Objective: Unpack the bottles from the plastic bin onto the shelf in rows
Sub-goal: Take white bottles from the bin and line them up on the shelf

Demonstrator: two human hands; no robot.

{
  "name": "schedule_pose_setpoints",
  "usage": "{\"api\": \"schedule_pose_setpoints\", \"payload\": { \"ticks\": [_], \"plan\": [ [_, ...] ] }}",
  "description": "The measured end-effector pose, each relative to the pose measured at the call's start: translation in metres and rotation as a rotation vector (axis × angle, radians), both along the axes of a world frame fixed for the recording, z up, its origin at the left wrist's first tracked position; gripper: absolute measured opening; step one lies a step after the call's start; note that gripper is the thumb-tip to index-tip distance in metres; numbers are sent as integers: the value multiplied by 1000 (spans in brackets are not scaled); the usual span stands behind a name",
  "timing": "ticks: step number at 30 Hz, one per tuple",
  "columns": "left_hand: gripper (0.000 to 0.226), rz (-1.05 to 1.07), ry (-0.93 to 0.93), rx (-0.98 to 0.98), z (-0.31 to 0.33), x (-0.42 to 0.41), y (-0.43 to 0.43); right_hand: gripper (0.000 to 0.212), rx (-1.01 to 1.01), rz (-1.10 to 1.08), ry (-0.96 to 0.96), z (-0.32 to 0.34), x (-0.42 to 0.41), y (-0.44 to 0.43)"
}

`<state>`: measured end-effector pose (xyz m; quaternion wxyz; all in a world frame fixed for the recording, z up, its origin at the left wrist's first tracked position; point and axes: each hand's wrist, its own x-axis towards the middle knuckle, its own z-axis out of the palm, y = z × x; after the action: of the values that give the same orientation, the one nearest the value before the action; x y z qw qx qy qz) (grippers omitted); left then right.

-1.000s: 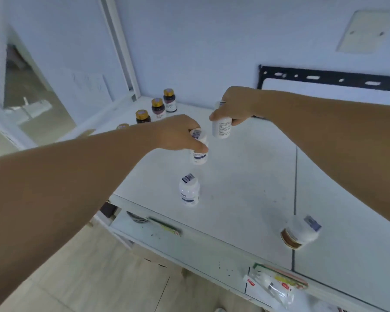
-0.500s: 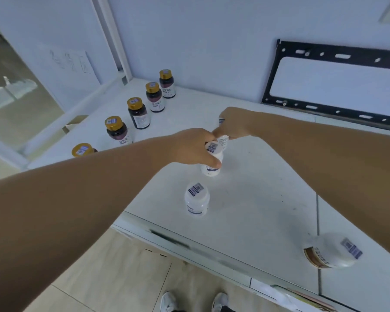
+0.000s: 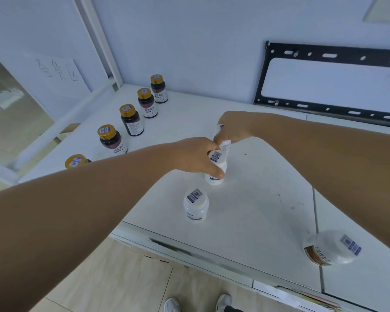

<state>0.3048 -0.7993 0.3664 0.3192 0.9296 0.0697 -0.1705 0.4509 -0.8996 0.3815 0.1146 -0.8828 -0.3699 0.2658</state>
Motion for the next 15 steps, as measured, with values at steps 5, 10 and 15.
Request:
{"api": "schedule_pose_setpoints", "payload": {
  "ticks": [5, 10, 15],
  "plan": [
    [44, 1, 23, 11, 4, -1, -4, 27, -7, -3, 12, 2, 4, -9],
    [46, -24, 49, 55, 10, -4, -7, 29, 6, -4, 39, 3, 3, -12],
    [52, -42, 77, 88, 28, -2, -6, 53, 7, 28, -25, 13, -1, -22]
  ]
}}
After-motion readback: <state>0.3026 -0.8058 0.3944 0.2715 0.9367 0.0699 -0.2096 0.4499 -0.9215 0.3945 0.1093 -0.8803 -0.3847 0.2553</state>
